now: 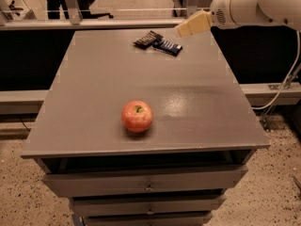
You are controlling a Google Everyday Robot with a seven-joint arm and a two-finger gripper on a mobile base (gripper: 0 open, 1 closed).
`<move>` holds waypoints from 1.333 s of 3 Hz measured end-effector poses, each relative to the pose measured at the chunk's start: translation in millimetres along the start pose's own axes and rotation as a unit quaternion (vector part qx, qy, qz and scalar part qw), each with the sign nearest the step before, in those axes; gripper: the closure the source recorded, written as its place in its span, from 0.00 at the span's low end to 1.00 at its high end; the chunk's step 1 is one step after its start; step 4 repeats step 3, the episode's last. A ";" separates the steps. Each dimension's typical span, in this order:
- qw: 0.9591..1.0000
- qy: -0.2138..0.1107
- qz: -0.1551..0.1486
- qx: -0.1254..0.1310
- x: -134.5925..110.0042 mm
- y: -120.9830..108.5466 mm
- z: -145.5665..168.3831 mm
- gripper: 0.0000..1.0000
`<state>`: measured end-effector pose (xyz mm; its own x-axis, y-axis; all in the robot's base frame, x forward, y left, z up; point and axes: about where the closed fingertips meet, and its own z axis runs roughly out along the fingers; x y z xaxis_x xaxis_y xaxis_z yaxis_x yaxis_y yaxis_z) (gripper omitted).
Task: Move rxbar blueberry near rxbar chocolate
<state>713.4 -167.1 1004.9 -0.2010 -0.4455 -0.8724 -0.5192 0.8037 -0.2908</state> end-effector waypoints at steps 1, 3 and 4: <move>0.998 -0.036 0.047 0.000 21.7 -47.7 -5.4 0.21; 0.997 -0.057 0.049 0.015 26.1 -89.0 -16.8 0.00; 0.997 -0.057 0.049 0.015 26.1 -89.0 -16.8 0.00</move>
Offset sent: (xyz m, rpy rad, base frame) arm 0.0341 -0.1426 0.0182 0.1508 -0.1067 -0.0577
